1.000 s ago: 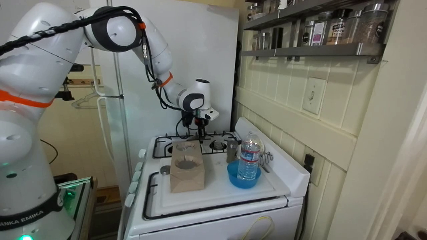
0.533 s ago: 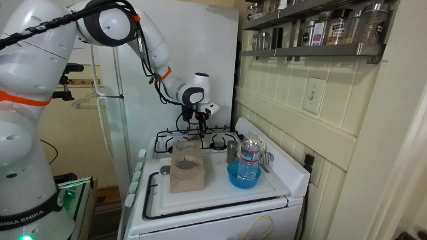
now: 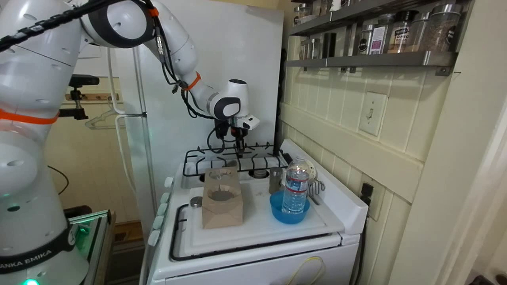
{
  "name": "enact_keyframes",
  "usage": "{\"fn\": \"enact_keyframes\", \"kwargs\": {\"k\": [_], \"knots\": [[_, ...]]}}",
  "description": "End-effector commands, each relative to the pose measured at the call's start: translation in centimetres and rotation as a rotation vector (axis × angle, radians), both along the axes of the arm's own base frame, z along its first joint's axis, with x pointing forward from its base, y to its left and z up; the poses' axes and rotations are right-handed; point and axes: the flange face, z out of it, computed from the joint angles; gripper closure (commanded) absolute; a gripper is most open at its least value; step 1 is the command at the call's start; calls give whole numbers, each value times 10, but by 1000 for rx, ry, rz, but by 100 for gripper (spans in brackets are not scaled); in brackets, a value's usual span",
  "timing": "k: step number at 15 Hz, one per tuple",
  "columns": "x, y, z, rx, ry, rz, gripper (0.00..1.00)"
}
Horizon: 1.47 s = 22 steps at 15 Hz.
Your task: Remove the grating from the left side of the stovetop and rest it on the wall.
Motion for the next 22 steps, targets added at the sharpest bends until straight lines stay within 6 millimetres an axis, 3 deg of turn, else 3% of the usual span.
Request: {"fn": "enact_keyframes", "kwargs": {"k": [1,5,9,15,22], "knots": [[-10,4,27,100,0,45,98],[-17,-3,36,217,27,66,98],[-21,-38,50,254,22,8,98],[-29,-87,61,481,98,-2,98],[-36,-119,77,752,75,63,98]]}}
